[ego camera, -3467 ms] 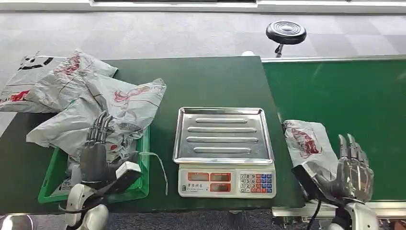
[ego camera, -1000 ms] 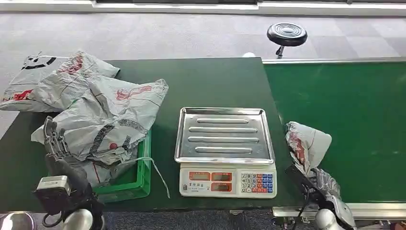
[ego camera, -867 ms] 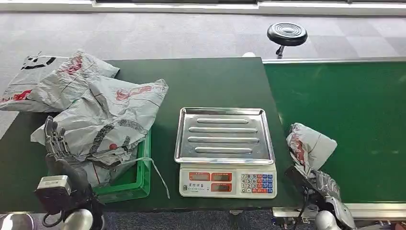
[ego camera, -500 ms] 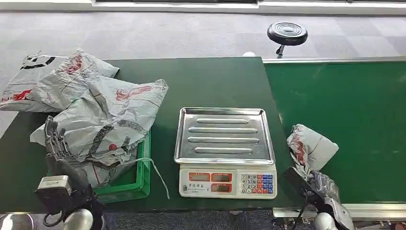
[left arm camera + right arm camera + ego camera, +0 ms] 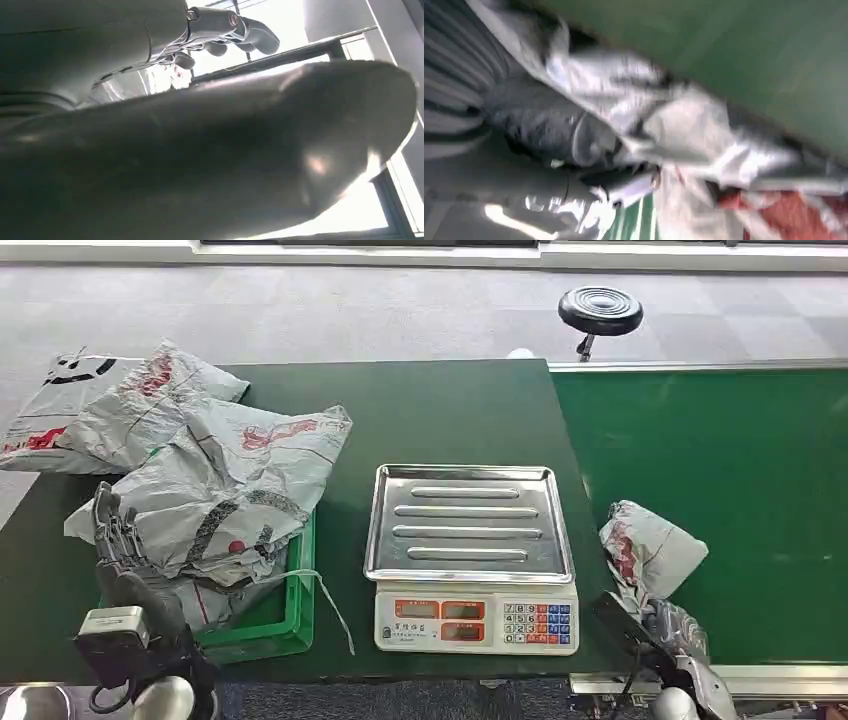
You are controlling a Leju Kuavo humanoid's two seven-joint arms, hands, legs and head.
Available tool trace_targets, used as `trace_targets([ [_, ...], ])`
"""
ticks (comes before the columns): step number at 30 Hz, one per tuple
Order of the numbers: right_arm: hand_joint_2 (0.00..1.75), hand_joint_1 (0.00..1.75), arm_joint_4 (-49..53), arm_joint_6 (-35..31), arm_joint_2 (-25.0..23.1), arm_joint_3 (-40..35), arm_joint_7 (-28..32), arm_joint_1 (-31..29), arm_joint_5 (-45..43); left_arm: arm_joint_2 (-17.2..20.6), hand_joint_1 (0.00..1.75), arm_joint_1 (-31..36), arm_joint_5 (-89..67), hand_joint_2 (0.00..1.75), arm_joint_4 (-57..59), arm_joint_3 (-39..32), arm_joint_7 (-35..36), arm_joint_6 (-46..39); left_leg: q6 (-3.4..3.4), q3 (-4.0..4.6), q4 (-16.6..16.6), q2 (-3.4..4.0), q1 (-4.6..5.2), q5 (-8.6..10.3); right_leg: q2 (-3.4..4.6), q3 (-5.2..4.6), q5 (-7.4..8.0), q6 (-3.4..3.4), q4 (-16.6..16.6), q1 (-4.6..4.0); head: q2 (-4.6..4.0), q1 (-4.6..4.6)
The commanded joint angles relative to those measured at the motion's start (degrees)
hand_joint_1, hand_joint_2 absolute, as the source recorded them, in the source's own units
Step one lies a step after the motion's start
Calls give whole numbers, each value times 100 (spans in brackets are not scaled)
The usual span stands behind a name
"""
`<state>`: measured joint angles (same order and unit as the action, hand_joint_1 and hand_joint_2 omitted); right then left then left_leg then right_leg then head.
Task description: Moved the parcel from conveyor to table for the left to box.
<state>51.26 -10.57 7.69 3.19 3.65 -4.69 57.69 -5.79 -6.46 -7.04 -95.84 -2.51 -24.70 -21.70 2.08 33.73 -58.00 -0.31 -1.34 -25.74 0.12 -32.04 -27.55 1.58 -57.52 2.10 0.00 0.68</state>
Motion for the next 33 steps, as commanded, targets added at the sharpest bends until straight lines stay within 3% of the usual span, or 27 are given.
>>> trace_targets([
  [1,175,175,2850,-2482,-366,638,-344,760,1500,-112,0,-266,-73,0,-148,49,-88,-178,-15,11,2,2,8,-1,-4,-15,-3,-20,-4,3,0,0],
  [2,175,175,3113,-2393,-386,664,-399,841,1543,-113,0,-274,-67,0,-148,50,-108,-187,-10,22,-4,3,11,-2,-1,-26,-4,-13,-12,8,0,0],
  [3,175,175,3598,-2861,-390,650,-252,965,1556,-117,0,-276,-55,0,-131,50,-137,-226,-9,28,-2,2,11,0,-2,-31,-3,-12,-11,8,0,0],
  [5,175,175,4193,-2943,-495,601,-41,1128,1533,-131,0,-264,-42,0,-70,71,-186,-261,-9,32,-4,6,11,-3,5,-40,-5,-15,-13,6,0,0],
  [16,175,175,4180,-2943,-557,601,-39,1113,1623,-133,0,-255,-41,0,-58,81,-197,-277,-13,21,10,3,2,5,0,-25,5,-20,10,-4,0,0],
  [18,175,175,4834,-2943,-1158,951,754,1106,1956,-181,0,-244,-43,0,-32,106,-212,-275,-11,25,7,1,4,5,-1,-30,3,-19,4,-1,0,0],
  [23,175,175,5142,-2943,-1329,609,552,1217,2275,-217,0,-157,-117,0,48,198,-204,-292,-8,17,11,3,1,7,1,-25,4,-21,5,-4,0,0],
  [29,175,175,4981,-2943,-1029,193,400,1329,1559,-215,0,-134,-193,0,27,224,-150,-218,-15,15,13,2,0,9,-1,-18,8,-21,15,-5,0,0],
  [30,175,175,4978,-2812,-918,44,401,1349,1189,-208,0,-125,-207,0,39,239,-146,-188,-9,17,7,3,-1,6,4,-21,7,-14,9,-5,0,0],
  [31,175,175,4959,-2151,-751,-263,766,1401,21,-180,0,-39,-211,0,137,295,-135,-76,-6,17,5,4,1,5,7,-23,6,-11,5,-2,0,0],
  [33,175,175,4594,-2054,-740,-449,1057,1260,-375,-167,0,125,-214,0,341,363,-138,-32,-7,21,6,-1,4,8,1,-25,6,-10,5,1,0,0],
])
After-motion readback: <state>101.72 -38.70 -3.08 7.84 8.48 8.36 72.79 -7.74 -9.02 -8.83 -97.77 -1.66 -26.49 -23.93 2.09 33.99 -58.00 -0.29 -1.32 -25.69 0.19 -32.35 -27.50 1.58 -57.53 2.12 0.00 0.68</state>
